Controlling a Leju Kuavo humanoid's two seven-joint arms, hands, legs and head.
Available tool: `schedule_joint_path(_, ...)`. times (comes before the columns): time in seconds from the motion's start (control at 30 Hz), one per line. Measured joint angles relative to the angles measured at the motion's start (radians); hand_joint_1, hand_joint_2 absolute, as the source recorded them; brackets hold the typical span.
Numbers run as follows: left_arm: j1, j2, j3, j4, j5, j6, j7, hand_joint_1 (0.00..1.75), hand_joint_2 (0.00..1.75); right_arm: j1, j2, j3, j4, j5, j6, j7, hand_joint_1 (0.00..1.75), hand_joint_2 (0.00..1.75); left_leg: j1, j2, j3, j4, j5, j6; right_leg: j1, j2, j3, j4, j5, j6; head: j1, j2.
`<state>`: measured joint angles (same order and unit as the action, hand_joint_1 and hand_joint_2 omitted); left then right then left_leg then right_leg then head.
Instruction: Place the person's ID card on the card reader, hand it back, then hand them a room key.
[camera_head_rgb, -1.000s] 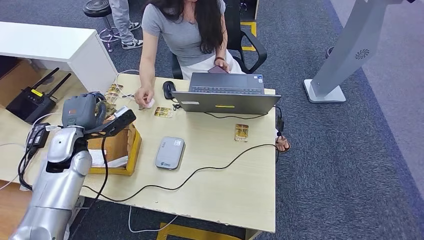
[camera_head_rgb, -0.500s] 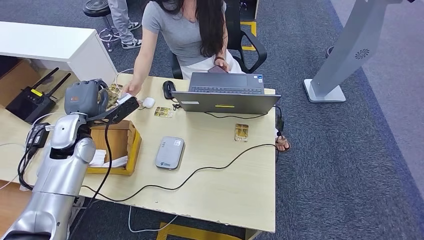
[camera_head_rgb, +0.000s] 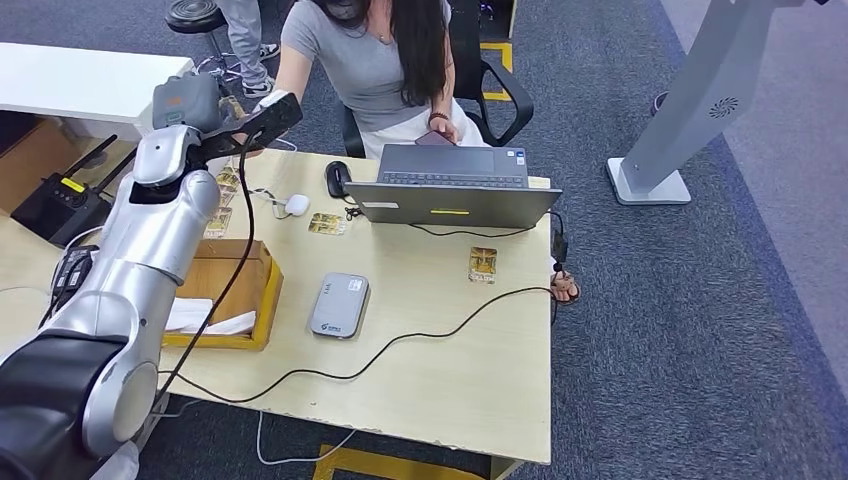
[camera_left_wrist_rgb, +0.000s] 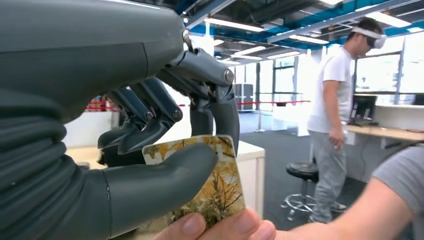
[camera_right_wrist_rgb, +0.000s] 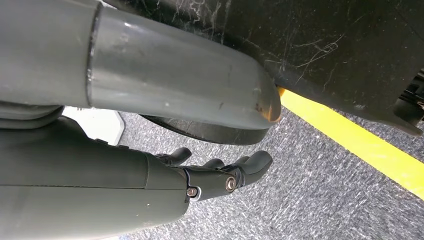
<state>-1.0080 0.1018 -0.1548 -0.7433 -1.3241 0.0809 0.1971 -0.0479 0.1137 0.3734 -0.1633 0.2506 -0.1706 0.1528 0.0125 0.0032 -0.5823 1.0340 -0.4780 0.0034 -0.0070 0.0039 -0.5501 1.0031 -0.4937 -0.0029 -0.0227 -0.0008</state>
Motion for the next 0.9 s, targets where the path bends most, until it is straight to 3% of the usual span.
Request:
schedule_joint_path(0.17,-0.018,-0.014,-0.001,0.068,0.001,0.003,-0.004,1.75,1.75,0.000,0.000,0.000,0.000,0.000,0.000,0.003,0.00,0.00,0.000,0.000,-0.001,0.000,0.000,0.000,0.000,0.000,-0.001,0.000,0.000,0.000,0.000,0.000)
schedule_joint_path(0.3,-0.022,-0.015,-0.001,0.095,0.006,0.000,-0.005,0.00,1.75,0.001,0.000,0.000,0.000,0.000,0.001,0.004,0.00,0.00,0.000,0.000,-0.001,0.000,0.000,0.000,0.000,0.000,-0.001,0.000,0.000,0.000,0.000,0.000)
schedule_joint_path(0.63,0.012,-0.017,0.000,0.106,0.073,0.054,-0.085,0.00,1.75,0.001,0.000,0.000,0.000,0.000,-0.002,0.001,0.00,0.00,0.000,0.000,-0.001,0.000,0.000,0.000,0.000,0.000,-0.001,0.000,0.000,0.000,0.000,0.000)
schedule_joint_path(0.73,0.107,-0.023,0.024,-0.005,0.370,0.023,-0.265,0.00,1.75,0.002,0.000,0.000,0.000,-0.005,-0.007,-0.002,0.00,0.00,-0.001,0.001,-0.001,0.000,0.000,0.000,0.000,0.001,0.000,0.000,0.000,0.000,0.000,0.000)
schedule_joint_path(0.87,0.381,-0.027,0.113,-0.304,0.934,-0.087,-0.476,0.00,1.75,0.004,0.000,-0.001,0.000,-0.014,-0.023,-0.025,0.00,0.00,-0.001,0.010,0.001,-0.002,-0.003,-0.001,-0.001,0.010,-0.001,0.000,-0.001,0.000,0.002,0.000)
schedule_joint_path(0.9,0.421,-0.026,0.125,-0.343,0.991,-0.100,-0.495,0.00,1.75,0.004,0.000,-0.002,0.000,-0.016,-0.026,-0.029,0.00,0.00,-0.001,0.012,0.001,-0.002,-0.004,-0.001,-0.002,0.012,-0.001,0.000,-0.001,0.000,0.002,0.000)
